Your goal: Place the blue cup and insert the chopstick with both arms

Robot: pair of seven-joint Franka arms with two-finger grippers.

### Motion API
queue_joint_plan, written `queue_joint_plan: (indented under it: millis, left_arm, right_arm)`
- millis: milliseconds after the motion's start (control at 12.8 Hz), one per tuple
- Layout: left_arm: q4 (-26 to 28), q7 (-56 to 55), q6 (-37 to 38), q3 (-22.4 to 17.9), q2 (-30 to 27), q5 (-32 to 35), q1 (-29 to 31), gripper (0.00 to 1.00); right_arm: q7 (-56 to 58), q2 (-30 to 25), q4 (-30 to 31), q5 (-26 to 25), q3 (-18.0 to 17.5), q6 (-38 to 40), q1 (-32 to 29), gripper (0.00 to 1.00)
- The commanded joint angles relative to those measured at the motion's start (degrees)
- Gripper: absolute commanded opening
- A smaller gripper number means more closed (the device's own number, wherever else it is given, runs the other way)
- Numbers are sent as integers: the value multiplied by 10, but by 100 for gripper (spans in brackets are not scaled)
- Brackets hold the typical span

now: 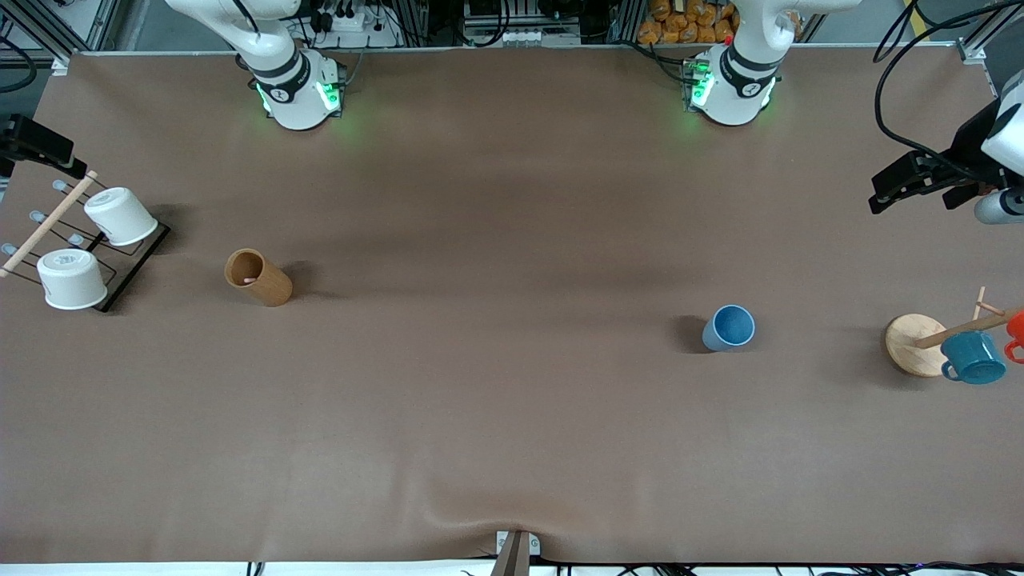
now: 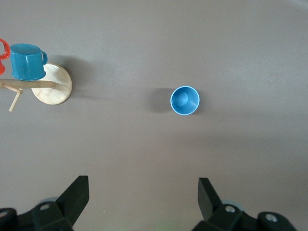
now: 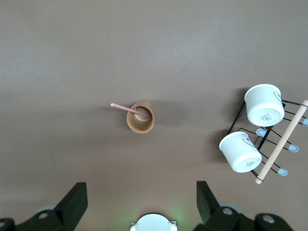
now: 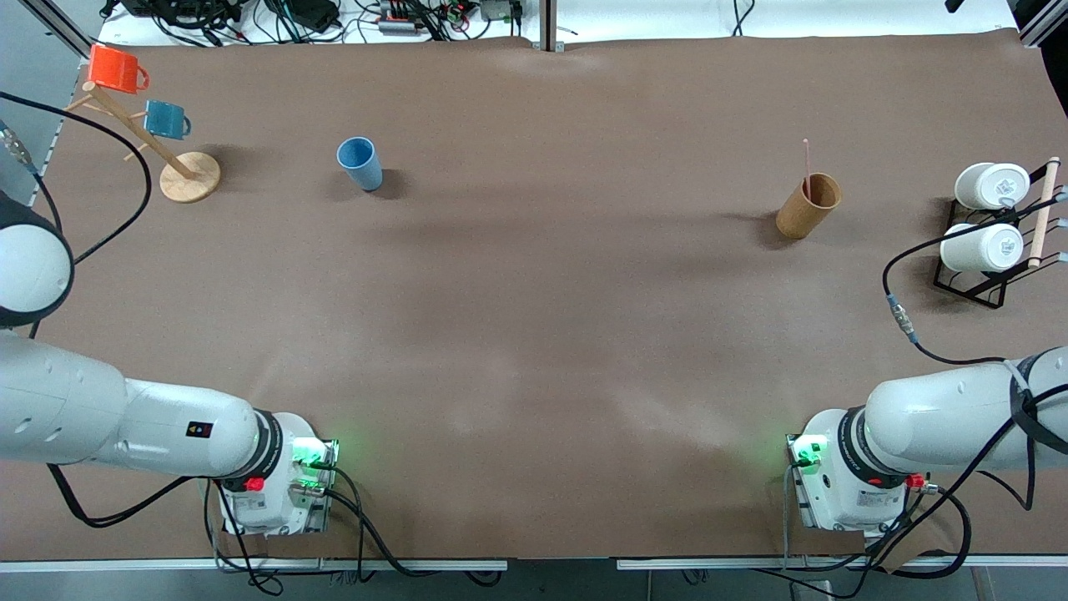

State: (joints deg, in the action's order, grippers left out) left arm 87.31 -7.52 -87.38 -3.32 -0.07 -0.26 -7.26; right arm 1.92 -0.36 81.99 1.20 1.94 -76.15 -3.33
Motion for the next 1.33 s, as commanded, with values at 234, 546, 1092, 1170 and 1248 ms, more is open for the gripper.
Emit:
queue_joint_plan:
  millis: [234,546,1092,1170,1248]
  left_arm:
    - [-13,5,18,-3,-7,11,8,100]
    - [-10,14,17,-5,-4,3,19,100]
    - [49,14,-25,3,-5,3,14,100]
    - [69,14,-53,9,-1,3,13,100]
    - [103,14,-96,11,-1,3,13,100]
  right_arm:
    - [-3,-6,-2,1,-3,1,-5,100]
    - [-3,-5,-2,1,-5,1,-5,100]
    - [-3,-5,-2,-1,-4,0,-5,100]
    - [-3,-5,-2,-1,-3,0,-5,100]
    - [-3,-5,-2,-1,-3,0,-5,100]
